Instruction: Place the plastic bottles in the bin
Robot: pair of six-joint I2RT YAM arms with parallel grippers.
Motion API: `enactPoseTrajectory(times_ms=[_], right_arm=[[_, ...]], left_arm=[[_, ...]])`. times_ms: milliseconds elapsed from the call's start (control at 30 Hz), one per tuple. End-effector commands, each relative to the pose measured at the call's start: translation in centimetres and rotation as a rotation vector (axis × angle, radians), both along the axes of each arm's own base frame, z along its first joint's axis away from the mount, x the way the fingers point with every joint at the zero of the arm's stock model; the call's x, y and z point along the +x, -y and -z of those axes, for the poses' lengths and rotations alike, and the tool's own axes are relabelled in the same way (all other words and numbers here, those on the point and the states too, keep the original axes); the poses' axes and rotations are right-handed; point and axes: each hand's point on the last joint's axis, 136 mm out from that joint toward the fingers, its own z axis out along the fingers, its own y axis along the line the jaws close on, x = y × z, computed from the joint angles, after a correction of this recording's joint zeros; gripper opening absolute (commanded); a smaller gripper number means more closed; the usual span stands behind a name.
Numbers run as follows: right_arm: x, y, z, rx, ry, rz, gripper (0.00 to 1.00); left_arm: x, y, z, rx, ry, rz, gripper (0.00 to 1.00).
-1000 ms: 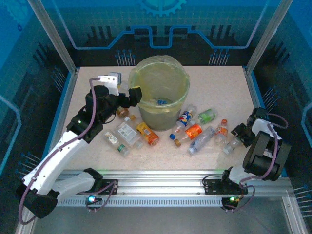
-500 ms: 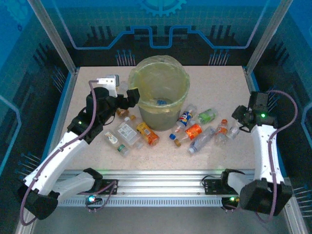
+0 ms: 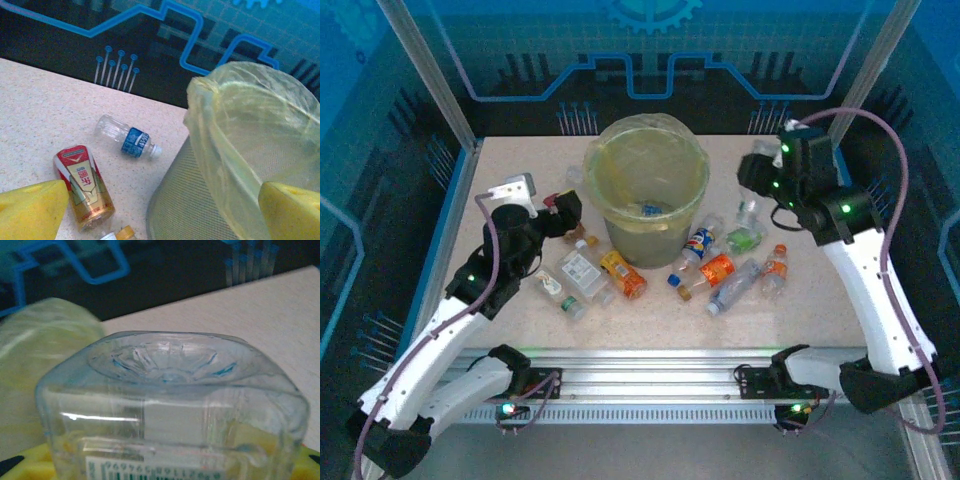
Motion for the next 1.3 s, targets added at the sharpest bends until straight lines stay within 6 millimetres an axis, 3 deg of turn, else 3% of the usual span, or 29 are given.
enactPoseTrajectory(times_ms=[0,167,300,400,533,833,1067,1267], right_arm=[[1.7,-3.9,-3.5,-0.010,0.099,-0.087,0.27],[3.9,-11.3,-6.6,-0.039,0.172,-0.262,0.27],[5.3,-16.5,-7.3,-0.094,0.206,-0.391,0.27],[6.2,-20.0,-6.3,-0.143,0.201,-0.487,0.27],[7.0,-23.2,-2.8,-0.194,0.137,-0.585,0.27],[5.3,-25.2,5.3,-0.199,-0.109,-0.712,0.26],[3.3,-25.1,8.7,-0.214,-0.214,-0.795,0.26],[2.9,-24.9,11.4,-0.258,-0.288,-0.824,0.28]], left_arm=[[-0.9,-2.3,1.0,-0.031,-0.013,-0.112,0.99],[-1.9,-2.9,2.5,-0.049,-0.051,-0.130,0.99],[-2.2,-2.8,3.6,-0.048,-0.096,-0.127,0.99],[-2.5,-2.8,4.4,-0.051,-0.130,-0.127,0.99],[-3.0,-3.2,5.4,-0.056,-0.169,-0.144,0.99],[-3.5,-3.8,6.4,-0.046,-0.198,-0.173,0.99],[-3.8,-4.0,7.3,-0.040,-0.221,-0.188,0.99],[-3.9,-4.1,7.6,-0.044,-0.228,-0.196,0.99]])
